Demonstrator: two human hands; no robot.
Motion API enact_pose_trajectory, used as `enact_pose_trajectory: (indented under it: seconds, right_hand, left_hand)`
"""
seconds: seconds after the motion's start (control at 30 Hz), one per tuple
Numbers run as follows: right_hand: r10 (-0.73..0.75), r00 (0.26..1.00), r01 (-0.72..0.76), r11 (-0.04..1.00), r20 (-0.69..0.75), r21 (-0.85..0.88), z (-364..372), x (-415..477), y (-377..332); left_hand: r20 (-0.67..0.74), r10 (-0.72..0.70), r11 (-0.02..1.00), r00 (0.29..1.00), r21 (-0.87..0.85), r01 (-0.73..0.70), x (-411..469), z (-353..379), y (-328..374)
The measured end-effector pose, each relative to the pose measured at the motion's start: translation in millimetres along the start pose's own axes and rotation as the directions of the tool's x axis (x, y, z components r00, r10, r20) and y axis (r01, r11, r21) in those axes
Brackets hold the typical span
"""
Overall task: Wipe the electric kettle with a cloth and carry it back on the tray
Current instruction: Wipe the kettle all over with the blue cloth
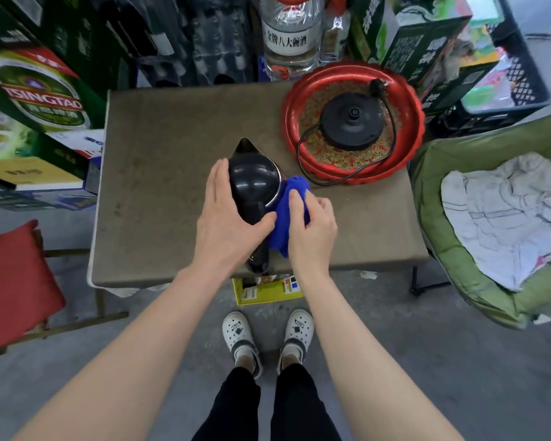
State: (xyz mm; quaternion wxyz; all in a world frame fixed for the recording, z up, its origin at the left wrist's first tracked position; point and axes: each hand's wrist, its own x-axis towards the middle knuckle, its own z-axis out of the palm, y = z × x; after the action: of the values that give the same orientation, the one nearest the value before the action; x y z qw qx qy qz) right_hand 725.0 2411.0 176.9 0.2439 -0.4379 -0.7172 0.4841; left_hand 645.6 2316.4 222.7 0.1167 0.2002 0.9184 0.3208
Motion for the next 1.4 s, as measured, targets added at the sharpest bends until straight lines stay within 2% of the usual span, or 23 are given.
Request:
enact_pose_trajectory:
  seconds: [0.07,0.13,0.17,0.2,0.27,0.33,0.4,0.47,0.53,0.6,0.67,0.73,0.8,0.83,0.93,1.0,1.03,1.07,1.13,1.23,1.3,1.4]
  right_hand:
    - [0.164,0.986,-0.161,0.984,0.035,-0.078,4,10,22]
    - [0.362,0.919,-0.333,0.924,0.154,-0.186,2,14,46]
    - [0.408,0.887,-0.362,0.905,0.217,-0.225,1,11,53]
    - [0.411,0.872,-0.35,0.903,0.264,-0.25,1,8,56]
    - [0.334,0.9,-0.269,0.931,0.28,-0.247,0,-1,51]
    - [0.195,0.966,-0.167,0.972,0.172,-0.165,-3,-6,31]
    - [0.068,0.998,-0.068,0.998,0.008,0.007,-3,-3,4]
    - [-0.047,0.998,0.051,0.995,-0.051,0.081,8,7,-16]
    - [-0.058,0.998,0.058,0.998,0.001,0.014,25,17,-18]
    - [0.132,0.988,-0.134,0.991,0.08,0.01,35,23,0]
    - [0.359,0.916,-0.369,0.929,0.178,0.022,37,26,26]
    - [0.468,0.846,-0.476,0.879,0.255,-0.033,31,23,42]
    - [0.472,0.839,-0.464,0.881,0.271,-0.095,25,18,40]
    - [0.437,0.865,-0.425,0.899,0.244,-0.106,21,13,37]
    - [0.182,0.977,-0.185,0.983,0.114,0.012,11,-1,14]
    - [-0.008,0.999,0.008,1.0,0.05,0.01,13,6,-6]
    - [-0.054,0.997,0.055,0.998,0.046,-0.005,17,16,-12]
    - [-0.038,0.997,0.039,0.999,0.067,-0.003,23,27,-13]
    - [0.127,0.978,-0.13,0.992,0.168,0.006,29,52,-3]
    - [0.4,0.848,-0.393,0.915,0.347,-0.095,25,63,27]
    - [0.467,0.805,-0.449,0.883,0.366,-0.137,18,47,37]
    - [0.359,0.902,-0.353,0.933,0.24,-0.069,11,12,33]
  left_hand:
    - [0.002,0.002,1.0,1.0,-0.006,-0.002,0,0,-4]
    - [0.032,0.005,1.0,0.999,-0.016,-0.005,3,-4,-8]
    - [0.071,0.017,0.999,0.997,-0.03,-0.015,6,-8,-10]
    - [0.121,0.037,0.998,0.992,-0.049,-0.031,11,-15,-11]
    - [0.23,0.087,0.995,0.969,-0.076,-0.072,24,-32,-15]
    - [0.333,0.129,0.991,0.934,-0.012,-0.133,36,-48,-17]
    - [0.392,0.132,0.981,0.91,0.081,-0.177,43,-54,-15]
    - [0.366,0.087,0.983,0.926,0.121,-0.14,40,-48,-8]
    - [0.268,0.047,0.983,0.962,0.159,-0.093,33,-36,-4]
    - [0.183,0.044,0.982,0.982,0.175,-0.076,28,-27,-6]
    - [0.154,0.059,0.982,0.986,0.166,-0.085,27,-25,-10]
    - [0.148,0.077,0.981,0.986,0.167,-0.101,27,-25,-12]
    - [0.14,0.077,0.981,0.987,0.164,-0.1,27,-24,-11]
    - [0.138,0.071,0.983,0.988,0.161,-0.093,27,-24,-9]
    - [0.124,0.055,0.986,0.991,0.152,-0.074,28,-24,-8]
    - [0.114,0.059,0.985,0.992,0.152,-0.076,27,-24,-9]
    - [0.111,0.064,0.985,0.992,0.154,-0.08,27,-23,-9]
    - [0.111,0.066,0.984,0.992,0.155,-0.083,27,-23,-10]
    - [0.112,0.065,0.986,0.992,0.147,-0.081,27,-23,-11]
    - [0.112,0.068,0.99,0.991,0.117,-0.081,26,-24,-11]
    - [0.116,0.062,0.992,0.991,0.1,-0.073,27,-25,-11]
    - [0.115,0.055,0.994,0.992,0.086,-0.065,28,-27,-9]
